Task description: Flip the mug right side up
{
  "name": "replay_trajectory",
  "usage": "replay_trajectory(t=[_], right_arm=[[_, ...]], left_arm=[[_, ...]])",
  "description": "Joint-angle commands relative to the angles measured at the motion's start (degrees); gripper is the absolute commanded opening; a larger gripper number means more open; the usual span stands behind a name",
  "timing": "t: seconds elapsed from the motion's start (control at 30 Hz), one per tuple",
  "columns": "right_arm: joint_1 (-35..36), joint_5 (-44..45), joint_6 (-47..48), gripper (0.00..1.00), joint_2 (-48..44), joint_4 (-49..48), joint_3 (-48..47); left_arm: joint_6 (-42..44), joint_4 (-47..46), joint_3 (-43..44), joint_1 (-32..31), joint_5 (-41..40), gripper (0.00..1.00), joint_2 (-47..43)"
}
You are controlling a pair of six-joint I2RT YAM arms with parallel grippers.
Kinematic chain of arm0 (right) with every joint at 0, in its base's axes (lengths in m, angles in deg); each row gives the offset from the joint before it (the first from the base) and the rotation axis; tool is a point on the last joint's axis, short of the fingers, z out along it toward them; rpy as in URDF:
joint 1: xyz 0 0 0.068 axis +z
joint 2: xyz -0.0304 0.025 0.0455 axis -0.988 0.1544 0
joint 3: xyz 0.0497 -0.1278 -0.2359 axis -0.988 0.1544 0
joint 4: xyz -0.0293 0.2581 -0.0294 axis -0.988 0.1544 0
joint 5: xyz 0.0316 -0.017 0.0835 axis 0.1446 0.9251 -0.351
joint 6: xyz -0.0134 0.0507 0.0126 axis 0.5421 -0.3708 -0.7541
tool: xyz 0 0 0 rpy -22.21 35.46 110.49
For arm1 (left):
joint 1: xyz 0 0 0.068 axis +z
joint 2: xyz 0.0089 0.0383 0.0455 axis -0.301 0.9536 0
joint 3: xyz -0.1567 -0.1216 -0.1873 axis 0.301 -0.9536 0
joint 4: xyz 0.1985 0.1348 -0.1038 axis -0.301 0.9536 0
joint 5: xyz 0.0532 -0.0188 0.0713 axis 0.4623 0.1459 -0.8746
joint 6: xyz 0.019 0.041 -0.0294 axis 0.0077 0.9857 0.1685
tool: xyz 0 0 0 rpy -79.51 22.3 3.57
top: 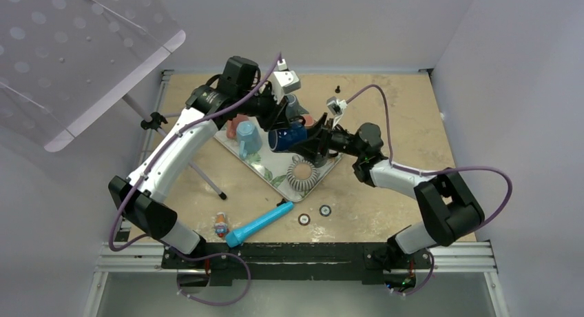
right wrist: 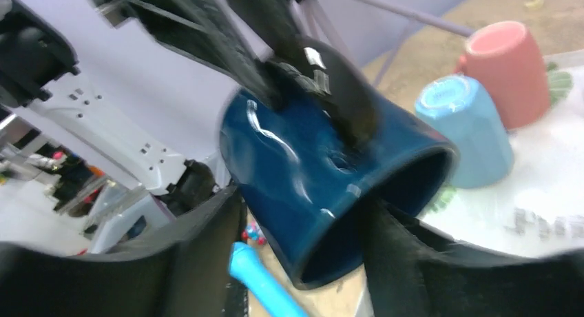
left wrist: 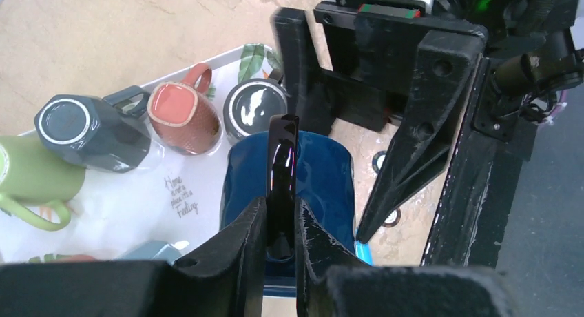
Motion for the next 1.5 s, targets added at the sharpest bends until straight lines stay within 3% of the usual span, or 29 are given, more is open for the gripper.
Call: replay_trajectory(t=[0.0, 0.03, 0.07, 0.1, 0.13, 0.17, 0.2, 0.4, 0.5, 0.57, 0.77, 0.9, 1.2, 1.27, 1.37, 1.47], right_arm=[[1.7, -6.1, -3.2, 0.45, -0.6, -6.7, -6.0], [1.6, -7.0, -3.6, 0.28, -1.2, -6.7, -6.0], [1.3, -6.4, -3.4, 0.12, -2.3, -5.9, -5.6], [0.6, -3.9, -1.2, 0.0, -4.0, -1.6, -5.5], [0.1, -1.2, 1.7, 0.0, -5.7, 4.5, -5.9], [-0.3, 2.4, 5.9, 0.0, -7.7, 11.4, -6.9], [-0.5, 6.0, 10.2, 0.0, -9.5, 19.6, -8.5], [-3.8, 40.1, 30.4, 0.0, -14.1, 62.0, -24.6], [-10.2, 51.9, 34.7, 0.0, -11.3, 76.9, -31.9], [-15.3, 55.3, 36.4, 0.0, -8.1, 82.3, -34.2], [-23.5, 53.5, 39.7, 0.0, 7.6, 92.3, -40.1], [-24.0, 54.4, 40.2, 0.0, 16.2, 96.1, -43.1], [-25.1, 49.0, 40.4, 0.0, 20.3, 92.1, -40.5], [-25.2, 47.7, 40.4, 0.13, 20.4, 91.9, -40.3], [-25.2, 46.9, 40.5, 0.4, 18.9, 91.6, -39.8], [-25.2, 46.9, 40.4, 0.53, 16.3, 91.9, -39.3]], left_arm=[[-3.9, -4.9, 1.5, -0.3, 6.9, 0.0, -2.5], [-4.1, -4.9, 1.9, -0.3, 6.2, 0.0, -2.6], [-4.2, -4.4, 2.4, -0.2, 3.9, 0.18, -3.0], [-4.1, -3.7, 2.9, 0.1, 1.8, 0.44, -3.1], [-3.8, -3.2, 2.9, 0.5, -0.1, 0.76, -3.7], [-3.3, -3.0, 2.6, 1.0, -1.6, 0.97, -4.4], [-2.8, -3.1, 1.9, 1.4, -3.0, 1.0, -5.4], [1.7, 1.1, -1.2, 3.6, -15.8, 1.0, -9.8], [2.0, 5.8, -5.2, 6.8, -19.0, 1.0, -9.9], [1.4, 5.1, -10.6, 10.0, -17.9, 1.0, -10.4], [2.8, -2.4, -24.4, 14.3, -22.3, 0.84, -8.7], [3.0, -7.4, -29.0, 14.4, -24.2, 0.82, -6.3], [1.2, -15.1, -31.4, 14.4, -27.4, 0.8, 1.3], [1.3, -16.5, -30.3, 14.4, -28.5, 0.75, 3.2], [1.5, -16.2, -28.7, 14.4, -28.7, 0.66, 6.5], [1.5, -16.3, -28.5, 14.5, -27.4, 0.61, 8.3]])
